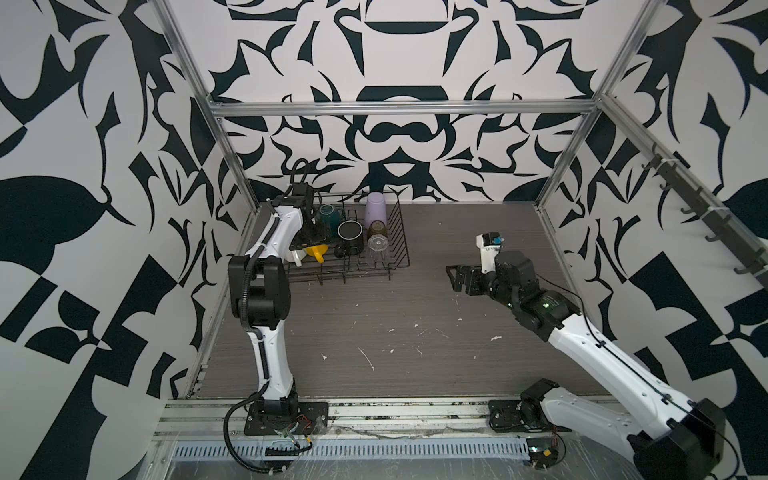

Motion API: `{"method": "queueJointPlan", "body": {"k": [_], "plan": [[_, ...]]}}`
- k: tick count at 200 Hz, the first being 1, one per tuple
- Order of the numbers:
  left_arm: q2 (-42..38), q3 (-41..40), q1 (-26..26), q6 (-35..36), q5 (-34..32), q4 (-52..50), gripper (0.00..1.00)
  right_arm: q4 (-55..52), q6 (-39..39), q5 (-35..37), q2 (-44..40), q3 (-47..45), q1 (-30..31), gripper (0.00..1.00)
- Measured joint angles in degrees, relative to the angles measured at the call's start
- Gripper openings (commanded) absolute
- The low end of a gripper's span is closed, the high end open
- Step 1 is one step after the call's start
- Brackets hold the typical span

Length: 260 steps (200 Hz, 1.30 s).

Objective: Load cups into a dish rack
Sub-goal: Place the cup upside down at the dish rack.

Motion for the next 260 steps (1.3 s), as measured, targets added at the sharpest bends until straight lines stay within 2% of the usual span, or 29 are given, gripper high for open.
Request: {"method": "queueJointPlan", "body": {"k": [43,69,94,118,147,165,170,179,260], "plan": [[2.3,0.4,0.0,-0.7,0.0,0.5,0.00,-0.2,0.0,0.0,-0.9,-0.4,-0.2,0.98],[3.0,0.4,0.0,-1.1,0.0,1.1,0.11,-0.2,0.0,0.0,-1.0,-0.5,-0.2,0.98],[3.7,0.4,-0.1,-1.3,0.0,1.4,0.29,-0.2,0.0,0.0,-1.0,-0.5,-0.2,0.98],[5.0,0.3,-0.3,-1.4,0.1,1.4,0.59,-0.2,0.0,0.0,-1.0,-0.5,-0.2,0.98],[5.7,0.3,-0.5,-1.5,0.0,1.3,0.77,-0.3,0.0,0.0,-1.2,-0.5,-0.2,0.98],[5.6,0.3,-0.4,-1.6,0.0,1.4,0.84,-0.4,0.0,0.0,-1.4,-0.5,-0.2,0.98],[5.7,0.3,-0.5,-1.6,0.0,1.4,0.93,-0.4,0.0,0.0,-1.4,-0.5,-0.2,0.98],[5.6,0.3,-0.5,-1.6,0.0,1.3,1.00,-0.4,0.0,0.0,-1.4,-0.5,-0.2,0.98],[5.2,-0.1,-0.7,-1.8,1.0,1.6,0.99,-0.6,0.0,0.0,-1.4,-0.5,-0.2,0.98]]}}
